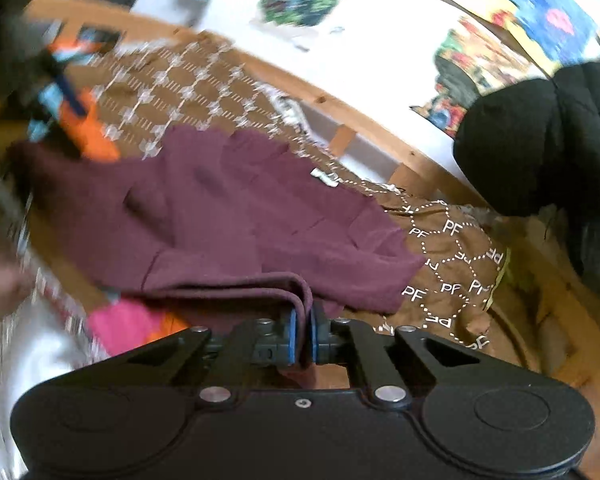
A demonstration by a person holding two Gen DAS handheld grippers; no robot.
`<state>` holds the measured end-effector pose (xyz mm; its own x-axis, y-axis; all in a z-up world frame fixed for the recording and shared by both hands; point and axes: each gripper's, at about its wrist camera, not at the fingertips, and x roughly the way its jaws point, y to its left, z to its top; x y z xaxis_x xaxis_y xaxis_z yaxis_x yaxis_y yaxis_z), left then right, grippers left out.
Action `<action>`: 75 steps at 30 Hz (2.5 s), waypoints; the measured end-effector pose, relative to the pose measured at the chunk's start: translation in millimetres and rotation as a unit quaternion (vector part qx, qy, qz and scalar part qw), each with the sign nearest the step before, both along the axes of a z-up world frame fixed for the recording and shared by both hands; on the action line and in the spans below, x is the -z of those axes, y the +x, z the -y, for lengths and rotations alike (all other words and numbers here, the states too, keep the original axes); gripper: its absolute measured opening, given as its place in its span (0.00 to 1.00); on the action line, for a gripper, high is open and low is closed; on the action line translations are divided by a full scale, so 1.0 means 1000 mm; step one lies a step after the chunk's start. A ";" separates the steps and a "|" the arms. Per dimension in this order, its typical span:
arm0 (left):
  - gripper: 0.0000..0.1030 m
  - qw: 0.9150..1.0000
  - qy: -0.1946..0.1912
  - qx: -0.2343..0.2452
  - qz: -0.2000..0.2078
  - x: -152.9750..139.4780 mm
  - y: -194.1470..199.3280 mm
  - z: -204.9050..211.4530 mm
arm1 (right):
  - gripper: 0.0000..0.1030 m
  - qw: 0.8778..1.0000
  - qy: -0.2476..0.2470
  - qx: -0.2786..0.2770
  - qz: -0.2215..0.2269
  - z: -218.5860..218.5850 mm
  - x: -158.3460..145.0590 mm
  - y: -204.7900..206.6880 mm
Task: Fold small clothes
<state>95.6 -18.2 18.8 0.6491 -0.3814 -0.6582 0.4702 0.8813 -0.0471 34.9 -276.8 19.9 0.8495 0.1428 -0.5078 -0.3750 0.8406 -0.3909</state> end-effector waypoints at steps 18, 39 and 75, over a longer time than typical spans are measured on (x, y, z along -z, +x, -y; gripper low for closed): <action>0.99 0.994 0.104 0.007 0.040 0.044 0.019 0.079 | 0.06 0.974 0.140 0.083 -0.158 0.003 -0.014 0.151; 0.92 0.991 0.104 -0.077 -0.024 0.047 -0.003 -0.055 | 0.06 0.921 0.263 0.148 -0.247 0.039 0.043 0.222; 0.72 0.983 0.144 0.076 0.084 0.042 -0.011 -0.054 | 0.35 0.942 0.260 0.105 -0.187 0.041 0.028 0.195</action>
<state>84.6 36.0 -23.0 0.7082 -0.2956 -0.6411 0.5774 0.7652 0.2850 229.5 -317.7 -8.4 0.6621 0.3037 -0.6851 -0.2096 0.9528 0.2198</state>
